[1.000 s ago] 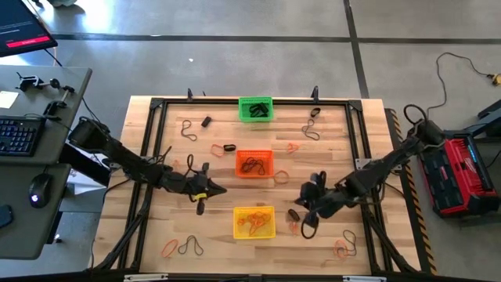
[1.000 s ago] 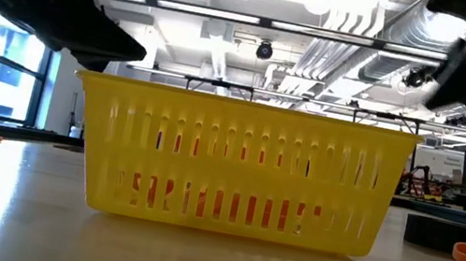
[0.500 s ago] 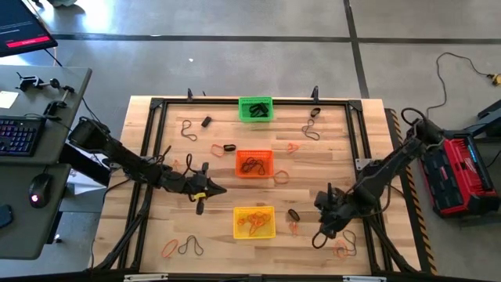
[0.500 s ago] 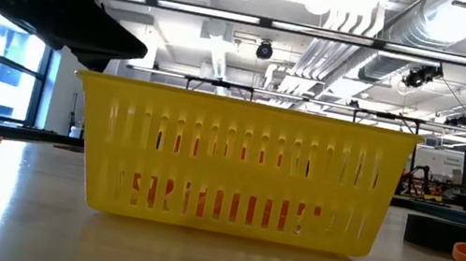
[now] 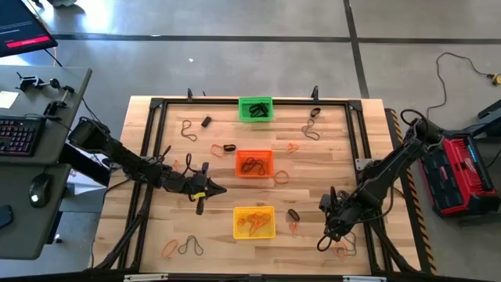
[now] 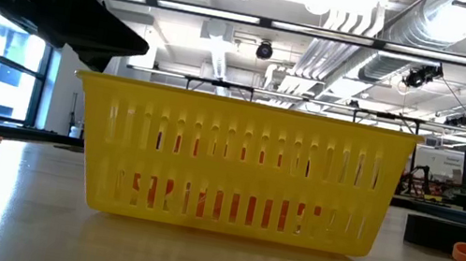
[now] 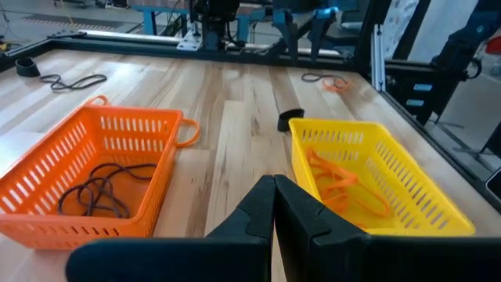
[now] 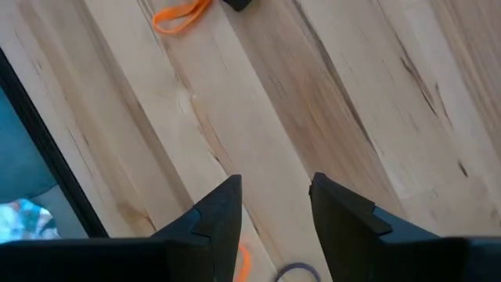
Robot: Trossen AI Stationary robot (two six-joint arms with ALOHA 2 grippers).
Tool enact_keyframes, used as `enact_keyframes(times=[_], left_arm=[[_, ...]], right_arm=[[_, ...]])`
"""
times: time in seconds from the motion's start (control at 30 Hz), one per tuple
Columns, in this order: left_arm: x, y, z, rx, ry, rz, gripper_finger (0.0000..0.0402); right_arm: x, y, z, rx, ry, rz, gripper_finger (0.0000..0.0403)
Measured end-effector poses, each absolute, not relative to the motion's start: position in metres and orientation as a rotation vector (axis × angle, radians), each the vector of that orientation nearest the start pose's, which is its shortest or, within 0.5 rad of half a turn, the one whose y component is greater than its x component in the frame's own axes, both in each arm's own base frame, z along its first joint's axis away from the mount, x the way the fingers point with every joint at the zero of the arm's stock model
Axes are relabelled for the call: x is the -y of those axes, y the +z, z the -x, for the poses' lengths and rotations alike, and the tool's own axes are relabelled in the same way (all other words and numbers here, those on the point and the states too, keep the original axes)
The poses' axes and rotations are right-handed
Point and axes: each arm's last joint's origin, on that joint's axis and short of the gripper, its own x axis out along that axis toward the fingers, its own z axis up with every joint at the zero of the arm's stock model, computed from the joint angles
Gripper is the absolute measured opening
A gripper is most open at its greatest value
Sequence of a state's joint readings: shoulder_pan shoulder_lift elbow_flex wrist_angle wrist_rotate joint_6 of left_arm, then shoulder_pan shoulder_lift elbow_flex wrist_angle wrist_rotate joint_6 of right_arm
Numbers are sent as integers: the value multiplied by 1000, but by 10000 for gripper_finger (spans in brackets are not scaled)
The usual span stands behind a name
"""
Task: Sort rubber bands into baskets
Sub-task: Put the purple rubber band into the orange bin
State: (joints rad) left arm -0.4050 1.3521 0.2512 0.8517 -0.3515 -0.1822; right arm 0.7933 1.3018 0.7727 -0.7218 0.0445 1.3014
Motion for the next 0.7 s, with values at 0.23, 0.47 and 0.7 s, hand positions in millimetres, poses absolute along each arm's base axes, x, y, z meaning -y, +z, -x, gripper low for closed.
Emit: enact_keyframes(times=[0.23, 0.47, 0.7], left_arm=[[77, 149, -206, -208, -35, 99, 0], [78, 149, -206, -208, -34, 108, 0], [77, 149, -206, -209, -34, 114, 0]], right_arm=[[-163, 195, -155, -1419, -121, -667, 142], [-171, 196, -146, -1485, -79, -674, 142], [-181, 193, -135, -1521, -96, -687, 142]])
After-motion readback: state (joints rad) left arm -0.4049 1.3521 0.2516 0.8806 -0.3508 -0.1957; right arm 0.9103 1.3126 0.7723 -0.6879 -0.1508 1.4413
